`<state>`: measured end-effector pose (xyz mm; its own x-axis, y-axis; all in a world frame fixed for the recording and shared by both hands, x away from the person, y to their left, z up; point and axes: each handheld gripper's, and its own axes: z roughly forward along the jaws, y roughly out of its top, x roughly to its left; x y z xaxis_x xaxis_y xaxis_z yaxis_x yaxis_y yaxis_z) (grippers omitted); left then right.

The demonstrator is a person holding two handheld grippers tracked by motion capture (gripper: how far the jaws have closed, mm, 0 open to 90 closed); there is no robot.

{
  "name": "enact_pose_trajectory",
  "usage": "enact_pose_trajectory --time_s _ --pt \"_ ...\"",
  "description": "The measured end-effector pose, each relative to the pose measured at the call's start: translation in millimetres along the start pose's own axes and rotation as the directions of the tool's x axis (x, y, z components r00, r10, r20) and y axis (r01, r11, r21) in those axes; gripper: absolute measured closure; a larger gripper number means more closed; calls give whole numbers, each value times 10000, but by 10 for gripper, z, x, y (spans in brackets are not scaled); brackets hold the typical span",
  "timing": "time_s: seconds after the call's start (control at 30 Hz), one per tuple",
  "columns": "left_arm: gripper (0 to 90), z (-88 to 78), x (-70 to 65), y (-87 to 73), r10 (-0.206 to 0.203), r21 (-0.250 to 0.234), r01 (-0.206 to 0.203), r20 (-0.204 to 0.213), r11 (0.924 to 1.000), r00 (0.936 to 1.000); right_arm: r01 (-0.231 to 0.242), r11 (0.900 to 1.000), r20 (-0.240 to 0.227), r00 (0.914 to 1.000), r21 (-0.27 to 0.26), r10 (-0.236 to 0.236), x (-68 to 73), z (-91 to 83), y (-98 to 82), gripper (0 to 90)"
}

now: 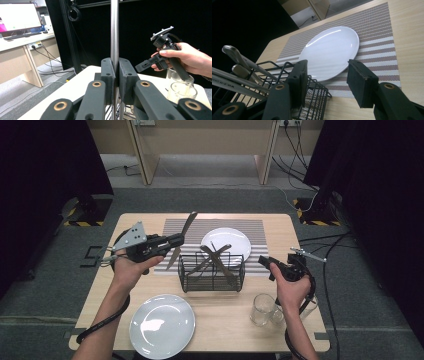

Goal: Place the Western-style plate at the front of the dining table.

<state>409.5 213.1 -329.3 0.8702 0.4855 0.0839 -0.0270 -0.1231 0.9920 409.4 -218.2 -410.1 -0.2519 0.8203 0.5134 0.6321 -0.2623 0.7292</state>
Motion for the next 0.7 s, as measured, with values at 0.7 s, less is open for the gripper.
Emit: enact_pose_trajectory --time_s 0.7 --pt "830 -107 59 -110 -222 15 223 -310 9998 9993 8 10000 11 10000 4 -8 0 3 -3 510"
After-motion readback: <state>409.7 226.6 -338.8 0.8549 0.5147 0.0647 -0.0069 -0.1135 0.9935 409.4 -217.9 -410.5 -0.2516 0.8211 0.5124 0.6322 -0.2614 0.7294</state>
